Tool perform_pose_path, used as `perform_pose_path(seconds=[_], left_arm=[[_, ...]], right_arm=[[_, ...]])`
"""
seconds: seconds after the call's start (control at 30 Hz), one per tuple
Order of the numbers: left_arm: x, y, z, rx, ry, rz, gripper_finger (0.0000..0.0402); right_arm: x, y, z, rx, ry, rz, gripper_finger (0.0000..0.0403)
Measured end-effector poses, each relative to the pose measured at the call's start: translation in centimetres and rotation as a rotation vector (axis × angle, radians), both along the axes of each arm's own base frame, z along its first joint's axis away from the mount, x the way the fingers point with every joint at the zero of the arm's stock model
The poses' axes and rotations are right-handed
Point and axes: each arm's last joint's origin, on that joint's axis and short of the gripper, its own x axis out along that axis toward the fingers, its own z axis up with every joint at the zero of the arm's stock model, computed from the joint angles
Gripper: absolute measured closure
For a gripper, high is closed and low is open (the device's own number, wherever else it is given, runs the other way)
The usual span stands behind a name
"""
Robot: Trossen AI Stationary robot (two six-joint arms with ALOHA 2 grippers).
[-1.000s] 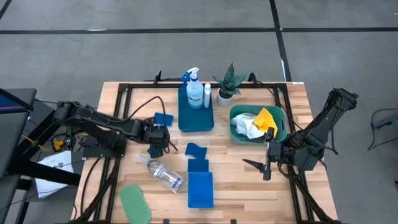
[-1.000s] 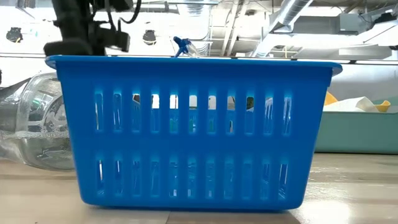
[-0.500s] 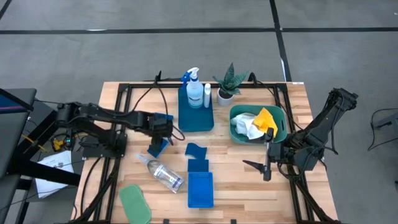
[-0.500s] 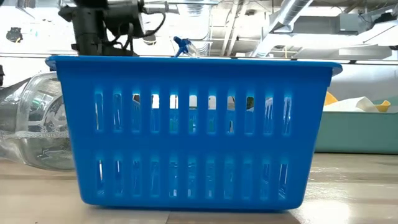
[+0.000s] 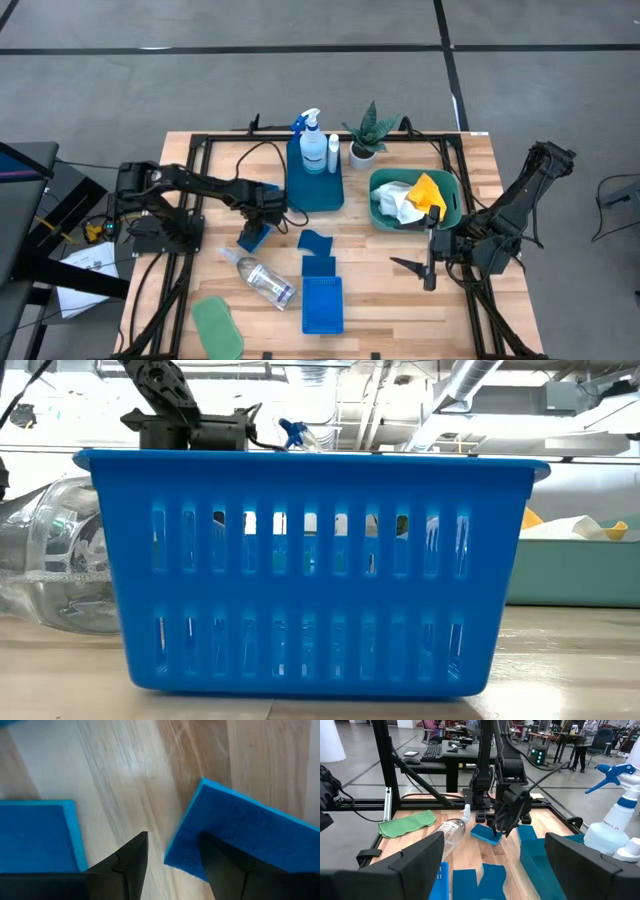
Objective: Pick & Place Kitchen Items
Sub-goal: Put the blue sponge into the blue basket
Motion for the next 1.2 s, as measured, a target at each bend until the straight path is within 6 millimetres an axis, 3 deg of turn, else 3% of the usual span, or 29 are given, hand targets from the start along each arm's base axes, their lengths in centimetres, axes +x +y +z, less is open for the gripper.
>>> perform_pose_path(seconds=[0.27, 0.6, 0.83, 1.2], left_arm=[[0.1, -0.1, -0.4, -0.053, 0.006, -0.002, 0.0273], [0.1, -0.1, -0.5, -0.056, 0.005, 0.003, 0.0393], [-0.2, -0.2, 0.3, -0.052, -0.019, 0.009, 0.04], [-1.5, -0.3, 4.9, -0.043, -0.241, 0.079, 0.0401]], right_arm=[[0.0, 0.0, 0.0, 0.0, 0.0, 0.0, 0.0067], [0.0, 0.0, 0.0, 0.0, 0.0, 0.0, 0.0067], [0.0, 0.0, 0.0, 0.0, 0.0, 0.0, 0.0067], [0.0, 0.0, 0.0, 0.002, 0.0, 0.0, 0.0067]])
